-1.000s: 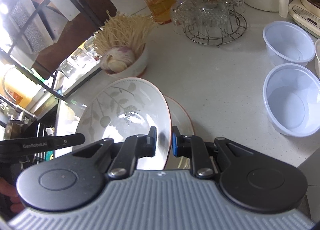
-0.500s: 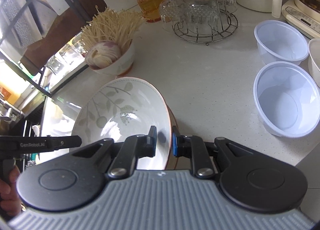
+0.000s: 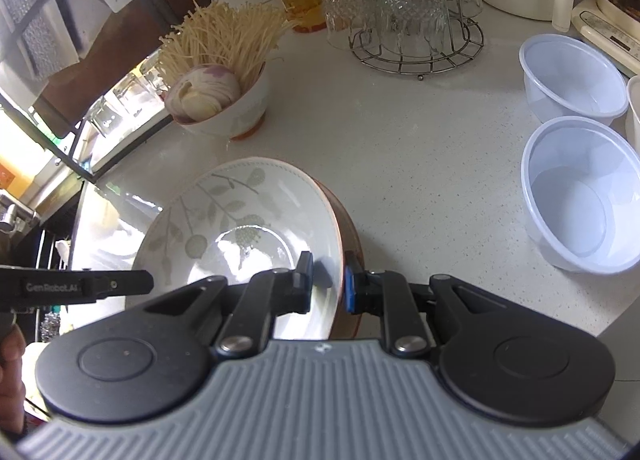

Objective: Organize plates and bowls
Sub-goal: 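Lower the leaf-pattern bowl with both grippers into the stacked bowl, then open both grippers and pull them back from the bowl stack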

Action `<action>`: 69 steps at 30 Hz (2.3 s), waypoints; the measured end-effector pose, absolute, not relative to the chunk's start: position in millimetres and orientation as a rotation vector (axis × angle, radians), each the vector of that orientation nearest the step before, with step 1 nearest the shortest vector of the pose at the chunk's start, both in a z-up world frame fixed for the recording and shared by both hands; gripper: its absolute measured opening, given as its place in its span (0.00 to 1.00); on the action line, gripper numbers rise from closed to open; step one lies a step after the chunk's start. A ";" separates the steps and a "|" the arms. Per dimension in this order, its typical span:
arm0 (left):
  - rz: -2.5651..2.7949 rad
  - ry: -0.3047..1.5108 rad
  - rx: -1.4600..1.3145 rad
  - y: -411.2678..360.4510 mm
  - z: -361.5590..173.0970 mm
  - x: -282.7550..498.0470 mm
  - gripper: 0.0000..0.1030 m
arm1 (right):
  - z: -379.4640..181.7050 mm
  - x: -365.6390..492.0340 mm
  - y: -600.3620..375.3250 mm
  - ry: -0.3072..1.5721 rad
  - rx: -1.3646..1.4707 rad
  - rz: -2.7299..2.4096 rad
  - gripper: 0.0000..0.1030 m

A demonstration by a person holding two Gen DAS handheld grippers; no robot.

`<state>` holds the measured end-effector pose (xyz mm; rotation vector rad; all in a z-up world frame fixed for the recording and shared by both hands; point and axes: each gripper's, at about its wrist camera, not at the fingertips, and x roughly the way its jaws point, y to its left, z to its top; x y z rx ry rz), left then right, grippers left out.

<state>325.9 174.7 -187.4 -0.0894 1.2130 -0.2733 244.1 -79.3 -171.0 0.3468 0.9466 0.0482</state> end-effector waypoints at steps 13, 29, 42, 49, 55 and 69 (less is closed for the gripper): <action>-0.330 1.238 -0.141 188.3 -179.7 322.0 0.26 | -164.9 246.4 -79.8 0.967 0.389 -0.005 0.19; -0.353 1.173 -0.158 186.0 -167.3 316.9 0.26 | -139.6 243.2 -73.1 0.899 0.258 -0.044 0.20; -0.440 0.983 -0.171 179.9 -100.1 291.5 0.26 | -80.9 210.3 -64.3 0.747 0.257 -0.016 0.19; -0.455 0.912 -0.136 178.5 -75.6 260.1 0.26 | -53.8 174.0 -57.5 0.682 0.248 -0.031 0.20; -0.468 0.905 -0.150 184.0 -74.0 238.0 0.26 | -49.9 149.8 -51.3 0.680 0.233 -0.049 0.19; -0.513 0.883 -0.175 192.2 -68.7 195.8 0.28 | -54.2 91.9 -41.7 0.706 0.215 -0.098 0.19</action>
